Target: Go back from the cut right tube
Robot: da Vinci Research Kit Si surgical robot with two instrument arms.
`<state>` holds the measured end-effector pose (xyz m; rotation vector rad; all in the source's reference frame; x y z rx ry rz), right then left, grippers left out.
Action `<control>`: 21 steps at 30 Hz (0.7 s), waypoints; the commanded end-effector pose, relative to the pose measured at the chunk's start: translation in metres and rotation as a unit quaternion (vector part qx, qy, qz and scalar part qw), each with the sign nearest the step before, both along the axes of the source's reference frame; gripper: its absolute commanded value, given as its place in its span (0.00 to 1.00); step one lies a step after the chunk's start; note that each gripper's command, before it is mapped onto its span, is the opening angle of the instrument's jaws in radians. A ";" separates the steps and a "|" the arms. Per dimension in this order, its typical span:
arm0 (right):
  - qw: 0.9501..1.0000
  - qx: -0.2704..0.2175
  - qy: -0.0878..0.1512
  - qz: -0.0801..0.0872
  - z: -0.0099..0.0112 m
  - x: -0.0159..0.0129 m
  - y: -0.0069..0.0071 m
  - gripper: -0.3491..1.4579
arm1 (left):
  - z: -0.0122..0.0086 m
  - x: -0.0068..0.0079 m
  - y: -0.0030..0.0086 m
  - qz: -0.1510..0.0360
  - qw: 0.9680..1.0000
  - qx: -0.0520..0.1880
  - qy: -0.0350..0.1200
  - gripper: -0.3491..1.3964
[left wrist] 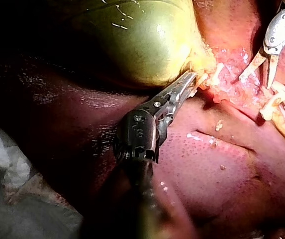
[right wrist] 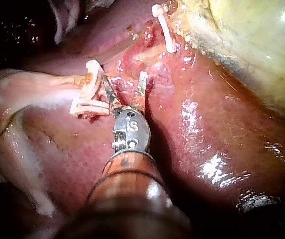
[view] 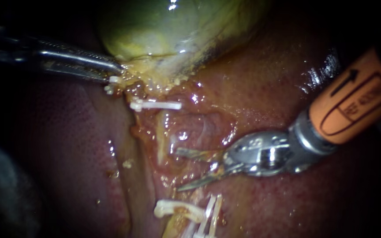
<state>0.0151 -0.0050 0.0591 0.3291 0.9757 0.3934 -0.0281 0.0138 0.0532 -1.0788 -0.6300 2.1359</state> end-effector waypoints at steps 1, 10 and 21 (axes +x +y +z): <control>1.000 -0.008 -0.005 0.002 -0.0001 -0.0007 0.0004 0.99 | 0.0000 0.0000 0.0000 0.000 1.000 0.000 0.000 0.00; 0.998 -0.056 -0.030 -0.004 -0.0021 -0.0060 0.0036 0.99 | 0.0000 0.0000 0.0000 -0.001 1.000 -0.001 0.001 0.00; 0.998 -0.053 -0.025 -0.017 -0.0023 -0.0073 0.0041 0.99 | 0.0006 -0.0009 -0.0004 -0.004 1.000 -0.003 0.003 0.00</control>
